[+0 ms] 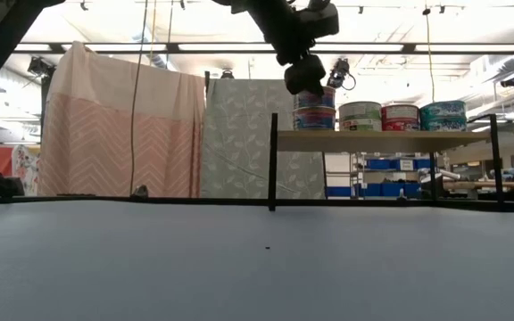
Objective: Stack canned seafood by type on shelf
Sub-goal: Return to Home Position
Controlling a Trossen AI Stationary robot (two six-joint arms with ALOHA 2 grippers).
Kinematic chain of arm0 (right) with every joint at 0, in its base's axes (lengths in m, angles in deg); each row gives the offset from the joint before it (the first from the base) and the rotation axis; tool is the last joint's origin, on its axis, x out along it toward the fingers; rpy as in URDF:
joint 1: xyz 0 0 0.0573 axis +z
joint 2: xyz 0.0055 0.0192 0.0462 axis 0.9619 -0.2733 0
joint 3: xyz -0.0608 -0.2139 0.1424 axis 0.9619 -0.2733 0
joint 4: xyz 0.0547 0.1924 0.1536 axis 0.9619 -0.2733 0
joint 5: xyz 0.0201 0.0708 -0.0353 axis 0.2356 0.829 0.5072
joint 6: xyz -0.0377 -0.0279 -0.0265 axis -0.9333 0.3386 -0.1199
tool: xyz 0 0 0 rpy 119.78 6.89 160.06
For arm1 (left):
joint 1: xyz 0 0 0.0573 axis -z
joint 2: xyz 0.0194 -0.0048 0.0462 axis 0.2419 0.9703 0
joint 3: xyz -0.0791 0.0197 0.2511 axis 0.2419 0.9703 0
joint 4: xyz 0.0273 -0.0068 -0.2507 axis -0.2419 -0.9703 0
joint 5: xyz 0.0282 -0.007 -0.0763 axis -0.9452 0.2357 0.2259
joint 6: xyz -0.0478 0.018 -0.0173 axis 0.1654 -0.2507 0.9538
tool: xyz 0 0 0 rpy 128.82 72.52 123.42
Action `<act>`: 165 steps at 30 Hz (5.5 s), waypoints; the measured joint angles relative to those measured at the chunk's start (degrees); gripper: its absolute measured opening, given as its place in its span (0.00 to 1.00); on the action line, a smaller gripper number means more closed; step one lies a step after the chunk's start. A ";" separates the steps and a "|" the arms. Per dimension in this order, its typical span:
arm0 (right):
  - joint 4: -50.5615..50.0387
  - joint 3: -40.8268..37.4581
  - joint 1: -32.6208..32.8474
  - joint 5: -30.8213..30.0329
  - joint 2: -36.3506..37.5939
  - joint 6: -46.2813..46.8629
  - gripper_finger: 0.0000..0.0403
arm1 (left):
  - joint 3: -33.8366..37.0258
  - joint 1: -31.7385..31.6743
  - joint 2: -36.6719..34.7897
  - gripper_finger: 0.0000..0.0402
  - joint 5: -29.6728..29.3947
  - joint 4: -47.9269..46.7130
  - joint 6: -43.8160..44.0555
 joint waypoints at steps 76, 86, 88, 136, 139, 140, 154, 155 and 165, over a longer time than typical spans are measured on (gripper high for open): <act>-10.48 -36.37 -38.49 44.44 53.96 20.51 0.01 | 66.01 55.32 -62.93 0.01 -42.24 -40.20 119.30; -7.36 -41.92 -39.78 65.34 61.15 11.34 0.01 | 70.66 60.20 -62.53 0.00 -44.60 -13.68 90.33; -10.68 -42.14 -39.84 64.64 61.20 8.73 0.01 | 70.66 61.01 -62.51 0.00 -44.76 -7.39 82.19; 106.92 -125.10 -53.02 38.83 61.24 36.28 0.01 | 85.06 54.82 -55.76 0.00 -46.79 1.62 83.87; 116.41 -130.69 -50.63 34.81 61.24 41.03 0.01 | 85.05 54.82 -55.76 0.00 -47.88 1.83 83.84; 118.48 -132.29 -49.66 33.61 61.24 41.81 0.01 | 85.05 54.82 -55.76 0.00 -48.28 1.90 83.84; 102.66 -134.66 -30.85 22.97 61.31 32.16 0.01 | 85.02 52.91 -56.32 0.00 -49.06 1.02 79.95; 100.78 -134.66 -29.39 22.23 61.31 30.59 0.01 | 84.99 52.90 -57.06 0.00 -47.99 0.93 79.55; 99.54 -134.66 -17.99 20.27 61.29 21.50 0.01 | 79.23 57.01 -78.02 0.00 -49.35 -12.66 76.30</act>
